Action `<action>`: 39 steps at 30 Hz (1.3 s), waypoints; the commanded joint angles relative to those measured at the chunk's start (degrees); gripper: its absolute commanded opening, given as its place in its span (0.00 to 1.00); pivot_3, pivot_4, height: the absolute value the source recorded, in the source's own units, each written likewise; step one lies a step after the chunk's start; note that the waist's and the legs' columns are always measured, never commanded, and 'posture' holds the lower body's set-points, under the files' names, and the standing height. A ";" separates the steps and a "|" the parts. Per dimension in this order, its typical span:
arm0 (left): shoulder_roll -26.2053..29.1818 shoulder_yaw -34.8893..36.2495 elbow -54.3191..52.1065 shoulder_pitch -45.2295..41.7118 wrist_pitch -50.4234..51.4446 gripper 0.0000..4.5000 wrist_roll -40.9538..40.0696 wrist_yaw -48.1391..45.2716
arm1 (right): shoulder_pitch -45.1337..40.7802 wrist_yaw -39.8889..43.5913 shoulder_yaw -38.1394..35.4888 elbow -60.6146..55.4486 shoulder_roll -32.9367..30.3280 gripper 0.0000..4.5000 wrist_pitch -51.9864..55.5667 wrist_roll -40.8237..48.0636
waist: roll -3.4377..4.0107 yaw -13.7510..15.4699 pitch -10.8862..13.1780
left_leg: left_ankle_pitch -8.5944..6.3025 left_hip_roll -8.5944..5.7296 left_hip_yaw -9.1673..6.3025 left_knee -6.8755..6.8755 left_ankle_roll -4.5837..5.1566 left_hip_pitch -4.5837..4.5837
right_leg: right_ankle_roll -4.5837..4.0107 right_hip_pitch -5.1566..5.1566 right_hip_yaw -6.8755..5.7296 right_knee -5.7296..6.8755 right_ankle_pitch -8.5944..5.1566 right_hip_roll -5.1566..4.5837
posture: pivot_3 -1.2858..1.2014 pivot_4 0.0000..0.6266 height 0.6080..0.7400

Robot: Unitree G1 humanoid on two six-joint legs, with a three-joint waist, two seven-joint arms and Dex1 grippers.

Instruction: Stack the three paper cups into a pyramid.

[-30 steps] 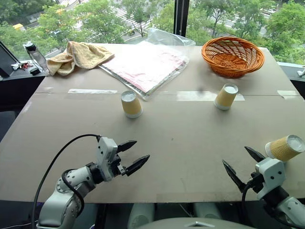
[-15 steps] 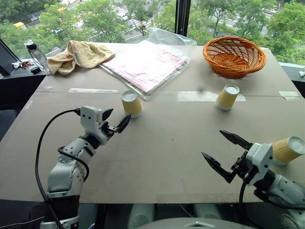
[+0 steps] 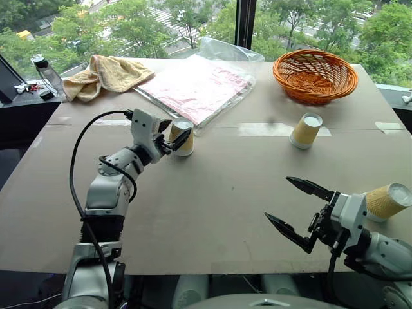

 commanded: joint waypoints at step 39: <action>-8.34 -10.53 -0.16 1.16 -9.96 0.50 -5.06 -30.55 | 7.46 -7.08 0.97 -4.17 3.69 1.00 -5.33 -6.86 | 0.01 0.14 0.02 | 0.00 0.01 -0.02 0.02 0.00 -0.03 | -0.10 0.01 0.01 0.01 -0.07 0.02 | 0.52 0.24 1.00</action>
